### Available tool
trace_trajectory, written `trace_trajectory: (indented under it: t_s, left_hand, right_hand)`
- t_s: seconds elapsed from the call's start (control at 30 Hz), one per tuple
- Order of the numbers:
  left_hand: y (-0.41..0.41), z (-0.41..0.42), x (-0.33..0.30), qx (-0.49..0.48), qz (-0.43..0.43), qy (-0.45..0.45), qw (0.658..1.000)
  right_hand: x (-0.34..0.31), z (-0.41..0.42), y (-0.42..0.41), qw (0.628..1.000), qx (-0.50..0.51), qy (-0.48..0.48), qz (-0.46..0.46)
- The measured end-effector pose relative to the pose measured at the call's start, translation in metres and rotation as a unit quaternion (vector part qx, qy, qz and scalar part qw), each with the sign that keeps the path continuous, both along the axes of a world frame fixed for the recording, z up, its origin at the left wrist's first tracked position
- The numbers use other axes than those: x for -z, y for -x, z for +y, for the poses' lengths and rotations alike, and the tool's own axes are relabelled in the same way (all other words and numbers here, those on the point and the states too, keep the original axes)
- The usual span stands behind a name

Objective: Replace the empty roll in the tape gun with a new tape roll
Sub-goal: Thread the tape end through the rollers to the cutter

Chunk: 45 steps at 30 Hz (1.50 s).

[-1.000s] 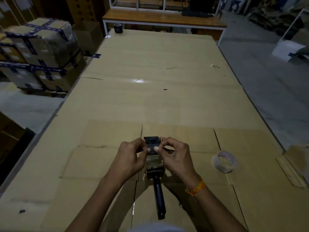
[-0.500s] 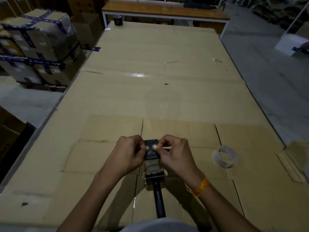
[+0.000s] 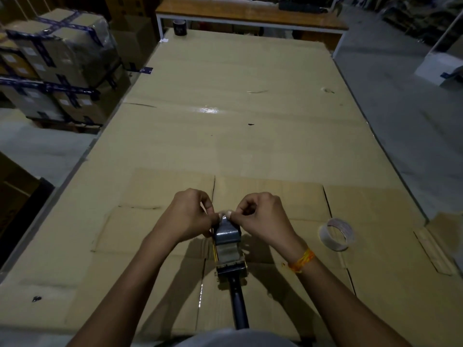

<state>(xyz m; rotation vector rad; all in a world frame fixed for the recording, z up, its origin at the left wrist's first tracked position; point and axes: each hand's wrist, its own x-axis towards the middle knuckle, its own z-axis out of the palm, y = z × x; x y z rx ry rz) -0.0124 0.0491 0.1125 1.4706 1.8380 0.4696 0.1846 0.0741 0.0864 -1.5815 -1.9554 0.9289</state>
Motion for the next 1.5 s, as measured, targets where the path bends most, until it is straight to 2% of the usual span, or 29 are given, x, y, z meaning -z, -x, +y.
trace_trajectory:
  t_s: [0.13,0.2,0.3,0.4,0.5,0.57,0.63,0.7,0.77,0.9,1.0,1.13,1.2,1.33,1.5]
  left_hand:
    - [0.007,0.012,0.001,-0.022,-0.081,0.059,0.995]
    - [0.011,0.017,0.007,-0.042,-0.131,0.078,0.987]
    - [0.017,0.023,0.019,-0.058,-0.226,0.127,0.964]
    - [0.024,0.025,0.038,-0.049,-0.317,0.192,0.927]
    - [0.027,0.027,0.057,-0.070,-0.394,0.251,0.881]
    - [0.026,0.025,0.068,-0.098,-0.450,0.289,0.839]
    - [0.025,0.021,0.075,-0.114,-0.522,0.316,0.784]
    - [0.023,0.018,0.079,-0.113,-0.574,0.327,0.742]
    - [0.022,0.016,0.079,-0.096,-0.600,0.331,0.722]
    - [0.023,0.018,0.080,-0.101,-0.616,0.344,0.702]
    - [0.021,0.019,0.080,-0.097,-0.600,0.347,0.714]
    - [0.013,0.019,0.076,-0.137,-0.544,0.330,0.759]
    - [0.006,0.017,0.071,-0.167,-0.519,0.317,0.776]
    - [-0.007,0.015,0.066,-0.233,-0.488,0.287,0.791]
    - [-0.016,0.016,0.061,-0.270,-0.468,0.261,0.800]
  right_hand:
    - [-0.004,0.021,0.001,0.991,0.023,0.130,0.034]
    - [-0.001,0.032,0.001,0.971,0.027,0.222,0.088]
    - [0.004,0.041,-0.002,0.912,0.022,0.368,0.180]
    - [0.013,0.043,-0.003,0.829,0.041,0.491,0.266]
    - [0.029,0.043,-0.002,0.755,0.083,0.550,0.347]
    - [0.035,0.042,-0.001,0.741,0.089,0.558,0.364]
    - [0.038,0.040,0.000,0.743,0.101,0.552,0.366]
    - [0.037,0.039,0.001,0.766,0.104,0.530,0.349]
    - [0.039,0.037,0.002,0.793,0.108,0.506,0.321]
    - [0.035,0.033,0.004,0.813,0.121,0.481,0.306]
    - [0.032,0.030,0.004,0.819,0.126,0.464,0.314]
    - [0.035,0.027,0.004,0.851,0.119,0.423,0.286]
    - [0.034,0.026,0.005,0.855,0.122,0.413,0.289]
    - [0.038,0.026,0.008,0.850,0.128,0.409,0.307]
    - [0.038,0.025,0.009,0.858,0.120,0.396,0.305]
